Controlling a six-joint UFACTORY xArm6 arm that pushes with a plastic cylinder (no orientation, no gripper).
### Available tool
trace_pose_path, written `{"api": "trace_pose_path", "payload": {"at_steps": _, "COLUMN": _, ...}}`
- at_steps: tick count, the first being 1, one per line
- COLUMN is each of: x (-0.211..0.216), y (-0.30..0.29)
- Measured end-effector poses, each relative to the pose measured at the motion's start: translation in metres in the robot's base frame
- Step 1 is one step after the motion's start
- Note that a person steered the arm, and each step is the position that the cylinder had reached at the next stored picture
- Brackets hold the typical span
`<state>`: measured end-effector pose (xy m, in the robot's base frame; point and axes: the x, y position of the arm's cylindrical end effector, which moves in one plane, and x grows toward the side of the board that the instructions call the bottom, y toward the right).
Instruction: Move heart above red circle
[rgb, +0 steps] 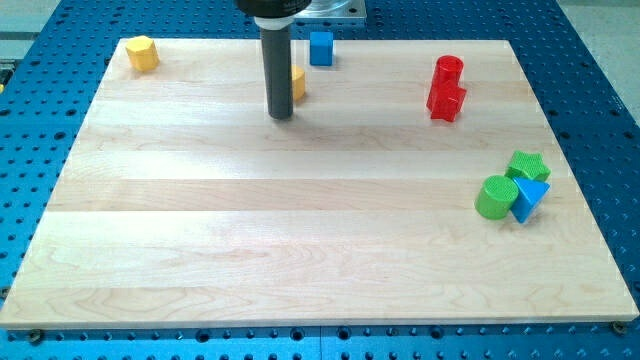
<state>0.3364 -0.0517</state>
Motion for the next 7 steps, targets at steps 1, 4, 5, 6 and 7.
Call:
{"api": "trace_pose_path", "payload": {"at_steps": 1, "x": -0.035, "y": -0.015}}
{"api": "trace_pose_path", "payload": {"at_steps": 4, "x": -0.025, "y": -0.012}}
{"api": "trace_pose_path", "payload": {"at_steps": 5, "x": -0.042, "y": 0.048}}
{"api": "trace_pose_path", "payload": {"at_steps": 6, "x": -0.061, "y": 0.109}}
{"api": "trace_pose_path", "payload": {"at_steps": 7, "x": -0.065, "y": 0.119}}
